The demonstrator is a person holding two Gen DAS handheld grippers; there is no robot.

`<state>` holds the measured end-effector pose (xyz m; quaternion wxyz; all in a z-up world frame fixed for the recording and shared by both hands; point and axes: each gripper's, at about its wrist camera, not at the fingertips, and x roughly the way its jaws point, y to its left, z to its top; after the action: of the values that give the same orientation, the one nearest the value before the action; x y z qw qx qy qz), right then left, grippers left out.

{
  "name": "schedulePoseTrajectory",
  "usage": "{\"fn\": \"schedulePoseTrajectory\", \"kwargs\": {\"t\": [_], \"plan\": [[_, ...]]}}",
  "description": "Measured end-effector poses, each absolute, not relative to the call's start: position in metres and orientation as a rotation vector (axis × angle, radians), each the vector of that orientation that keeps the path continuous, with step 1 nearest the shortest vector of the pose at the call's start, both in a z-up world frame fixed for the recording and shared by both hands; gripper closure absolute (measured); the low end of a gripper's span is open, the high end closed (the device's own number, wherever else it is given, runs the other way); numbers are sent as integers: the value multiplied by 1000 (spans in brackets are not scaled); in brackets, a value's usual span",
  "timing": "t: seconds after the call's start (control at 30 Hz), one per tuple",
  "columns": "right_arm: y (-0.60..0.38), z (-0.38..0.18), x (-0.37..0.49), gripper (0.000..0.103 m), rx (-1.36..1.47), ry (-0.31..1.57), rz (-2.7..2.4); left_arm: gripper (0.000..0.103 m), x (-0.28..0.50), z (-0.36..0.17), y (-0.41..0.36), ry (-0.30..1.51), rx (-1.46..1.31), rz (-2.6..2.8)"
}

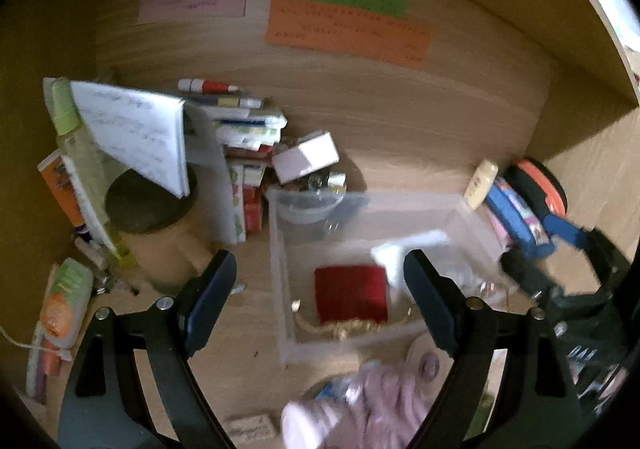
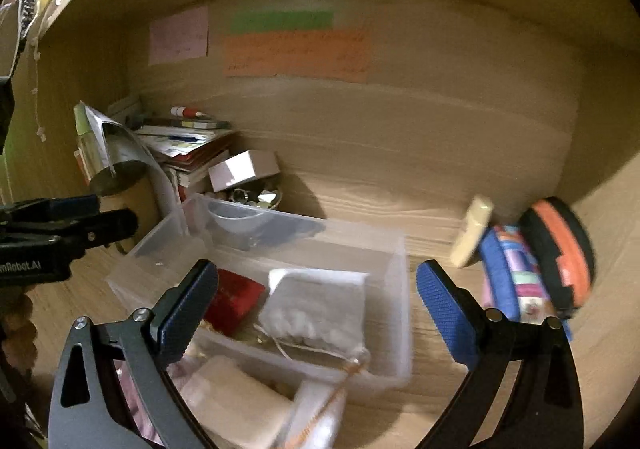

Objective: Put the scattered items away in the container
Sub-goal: 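Move the left gripper to the white eraser while the right approaches the green bottle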

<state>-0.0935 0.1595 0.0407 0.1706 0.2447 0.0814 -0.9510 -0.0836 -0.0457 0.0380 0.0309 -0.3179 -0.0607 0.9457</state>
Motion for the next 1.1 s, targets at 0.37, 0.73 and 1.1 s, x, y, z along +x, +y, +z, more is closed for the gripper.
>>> {"fn": "schedulePoseTrajectory", "kwargs": {"t": [0.37,0.73,1.1], "plan": [[180,31,-60,4,797,293,-2741,17,-46,15,-72,-202,-1157,2829],[196,-11,-31,4,989,133,-2582,17,-4,-18,-89,-15,-1275,2871],[165,-40,-12,4,1062,166,-2410,17,-14,-58,-88,1,-1454,2816]]}}
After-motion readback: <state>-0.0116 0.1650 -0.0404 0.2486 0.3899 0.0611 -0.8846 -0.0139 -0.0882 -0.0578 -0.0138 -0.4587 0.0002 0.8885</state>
